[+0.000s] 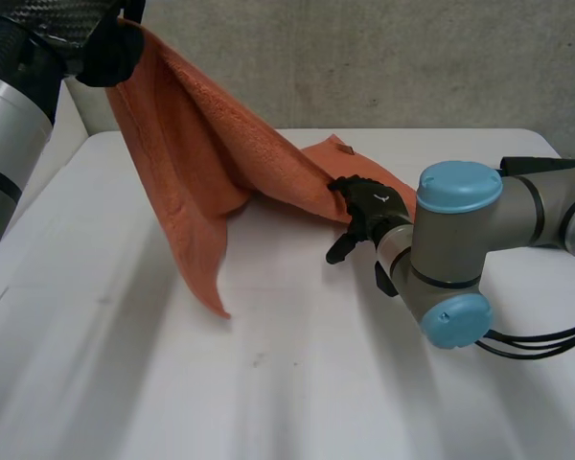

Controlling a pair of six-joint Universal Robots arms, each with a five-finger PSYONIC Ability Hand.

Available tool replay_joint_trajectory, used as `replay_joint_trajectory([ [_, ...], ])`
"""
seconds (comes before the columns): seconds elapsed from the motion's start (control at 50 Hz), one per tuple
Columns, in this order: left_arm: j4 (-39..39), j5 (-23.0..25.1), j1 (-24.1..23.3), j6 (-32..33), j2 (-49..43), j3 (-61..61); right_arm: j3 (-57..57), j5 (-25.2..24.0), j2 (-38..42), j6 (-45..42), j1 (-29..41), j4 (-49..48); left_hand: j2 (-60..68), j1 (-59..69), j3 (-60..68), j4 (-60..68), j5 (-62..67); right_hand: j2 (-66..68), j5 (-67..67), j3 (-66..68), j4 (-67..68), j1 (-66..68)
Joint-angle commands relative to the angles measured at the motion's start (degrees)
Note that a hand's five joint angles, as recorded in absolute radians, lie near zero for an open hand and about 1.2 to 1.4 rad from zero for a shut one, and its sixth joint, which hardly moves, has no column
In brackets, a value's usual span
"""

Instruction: Fold the laundry.

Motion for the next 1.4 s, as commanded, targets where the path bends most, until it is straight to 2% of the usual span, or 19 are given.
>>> replay_joint_trajectory([
  [0.02, 0.01, 0.12, 1.08, 0.08, -0.63, 0.00, 10.06, -3.45, -9.91, -1.61, -1.40, 1.40, 11.39, 14.20, 11.67, 11.13, 14.15, -2.57, -3.86, -2.16, -3.23, -0.99],
  [0.1, -0.08, 0.04, 1.79, 0.08, -0.81, -0.27, 18.24, -8.37, -17.73, -5.47, -7.10, 0.61, 11.39, 14.20, 11.67, 11.13, 14.15, 1.38, 0.08, 1.79, 0.72, 2.95],
  [0.14, -0.25, 0.04, 1.88, 0.08, -0.81, -0.53, 21.57, -10.73, -20.98, -8.19, -12.79, 0.61, 11.39, 14.20, 11.67, 11.13, 14.15, 2.22, 0.92, 2.63, 1.56, 3.80],
  [0.22, -0.17, 0.04, 1.79, 0.08, -0.63, -0.71, 22.30, -12.24, -23.28, -11.19, -19.14, 0.52, 11.39, 14.20, 11.67, 11.13, 14.15, 3.74, 2.44, 4.15, 3.08, 5.31],
  [0.32, -0.08, -0.05, 1.61, 0.00, -0.02, -0.27, 18.35, -12.77, -22.32, -10.93, -19.51, 1.04, 11.39, 14.20, 11.67, 11.13, 14.15, 1.06, -0.24, 1.47, 0.40, 2.64],
  [0.52, -0.17, -0.05, 0.91, 0.00, 0.68, 0.88, 5.95, -14.00, -6.07, -8.04, -10.46, 1.49, 11.39, 14.20, 11.67, 11.13, 14.15, -2.57, -3.86, -2.16, -3.23, -0.99],
  [0.66, -0.25, -0.05, 0.91, -0.09, 1.48, 1.14, -5.29, -12.77, 4.92, -4.87, -6.68, 0.87, 11.39, 14.20, 11.67, 11.13, 14.15, -2.57, -3.86, -2.16, -3.23, -0.99],
  [0.74, -0.25, -0.14, 0.56, -0.09, 2.09, 1.14, -13.37, -10.05, 11.42, -4.43, -6.59, 0.70, 11.39, 14.20, 11.67, 11.13, 14.15, -2.49, -3.79, -2.08, -3.15, -0.92],
  [0.82, -0.17, -0.23, 0.65, 0.00, 3.85, 1.14, -21.99, -7.06, 17.49, -4.96, -6.59, 1.40, 11.39, 14.20, 11.67, 11.13, 14.15, 13.94, 12.64, 14.35, 13.28, 15.51],
  [0.84, -0.17, -0.23, 0.91, 0.00, 4.28, 1.14, -24.18, -6.80, 19.15, -5.22, -6.59, 1.66, 11.39, 14.20, 11.67, 11.13, 14.15, 38.15, 36.85, 38.56, 37.49, 39.72],
  [0.88, -0.17, -0.32, 1.17, -0.09, 4.46, 1.05, -25.43, -6.53, 19.87, -5.57, -6.59, 2.10, 11.39, 14.20, 11.67, 11.13, 14.15, 66.68, 65.39, 67.09, 66.03, 68.26],
  [0.9, -0.17, -0.32, 1.26, 0.00, 4.47, 1.05, -25.61, -6.44, 19.78, -6.01, -6.50, 2.45, 11.39, 14.20, 11.67, 11.13, 14.15, 67.43, 66.13, 67.83, 66.77, 69.00],
  [0.98, -0.17, -0.32, 2.49, 0.08, 4.47, 0.88, -22.98, -6.88, 16.54, -11.79, -7.64, 4.21, 11.39, 14.20, 11.67, 11.13, 14.15, 67.43, 66.14, 67.84, 66.77, 69.01],
  [1.06, -0.34, -0.05, 5.30, 0.08, 3.94, 0.35, -14.55, -8.46, 5.22, -24.96, -9.92, 4.74, 11.39, 14.20, 11.67, 11.13, 14.15, 67.43, 66.14, 67.84, 66.77, 69.01],
  [1.08, -0.34, 0.03, 6.78, 0.17, 3.59, 0.18, -10.62, -9.68, -2.20, -32.74, -12.19, 5.70, 11.39, 14.20, 11.67, 11.13, 14.15, 67.43, 66.14, 67.84, 66.77, 69.01],
  [1.16, -1.04, 0.21, 11.00, 0.26, 2.10, -0.26, -2.61, -13.11, -15.94, -48.67, -16.59, 11.39, 11.39, 14.20, 11.67, 11.13, 14.15, 67.43, 66.14, 67.84, 66.77, 69.01],
  [1.2, -1.40, 0.30, 12.50, 0.26, 0.96, -0.53, -0.57, -13.82, -19.57, -53.19, -17.40, 14.30, 11.39, 14.20, 11.67, 11.13, 14.15, 67.43, 66.14, 67.84, 66.77, 69.01],
  [1.32, -4.11, 0.47, 15.85, 0.44, -2.03, -0.53, -0.47, -15.40, -34.58, -54.71, -18.80, 23.44, 11.39, 14.20, 11.67, 11.13, 14.15, 67.43, 66.14, 67.84, 66.77, 69.01],
  [1.4, -6.40, 0.56, 16.29, 0.61, -3.70, -0.44, -1.26, -15.32, -40.15, -55.05, -19.16, 27.49, 11.39, 14.20, 11.67, 11.13, 14.15, 67.43, 66.14, 67.84, 66.77, 69.01],
])
